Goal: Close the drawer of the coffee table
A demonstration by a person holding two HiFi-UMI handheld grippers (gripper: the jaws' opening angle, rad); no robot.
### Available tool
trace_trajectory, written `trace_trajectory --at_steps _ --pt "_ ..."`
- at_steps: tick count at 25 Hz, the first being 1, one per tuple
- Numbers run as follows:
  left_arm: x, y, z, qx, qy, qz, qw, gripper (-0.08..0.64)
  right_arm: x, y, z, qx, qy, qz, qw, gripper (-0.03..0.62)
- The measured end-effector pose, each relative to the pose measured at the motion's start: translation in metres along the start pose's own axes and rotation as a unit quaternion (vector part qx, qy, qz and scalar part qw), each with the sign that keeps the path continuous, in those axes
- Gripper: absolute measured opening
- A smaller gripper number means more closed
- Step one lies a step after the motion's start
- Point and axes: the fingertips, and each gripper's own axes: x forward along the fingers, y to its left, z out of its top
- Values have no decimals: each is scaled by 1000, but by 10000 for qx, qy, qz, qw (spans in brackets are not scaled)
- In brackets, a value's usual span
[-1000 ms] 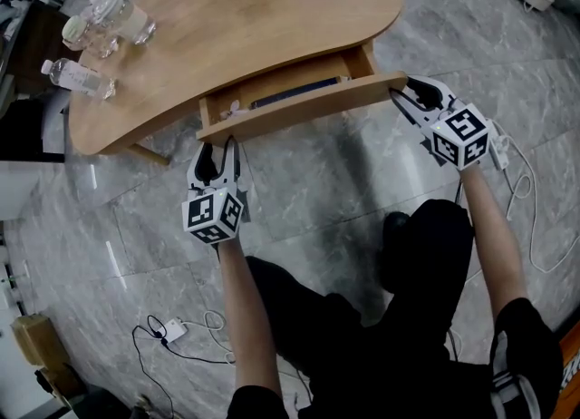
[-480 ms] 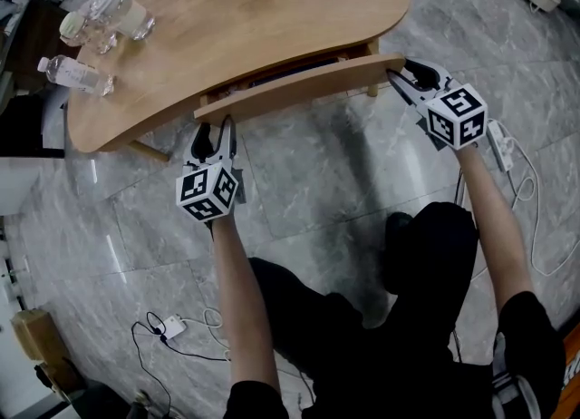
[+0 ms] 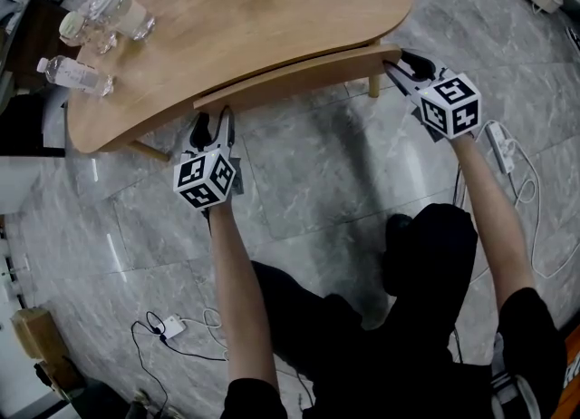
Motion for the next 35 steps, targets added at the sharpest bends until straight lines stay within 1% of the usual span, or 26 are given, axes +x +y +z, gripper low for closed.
trace_trajectory --at_steps 15,21,27,30,35 --pt "23 9 7 33 44 6 10000 212 20 -13 8 -98 100 -93 9999 147" --pt "27 9 8 52 -10 -10 10000 216 23 -15 9 -95 99 -88 9999 147" --pt "24 9 7 171 16 127 9998 222 22 -14 9 -182 56 -296 9994 149" --pt "21 6 7 237 34 113 9997 233 19 -14 10 -271 45 -408 9988 149" --pt "7 9 6 159 50 214 9996 236 9 -9 10 -257 33 -387 9989 149"
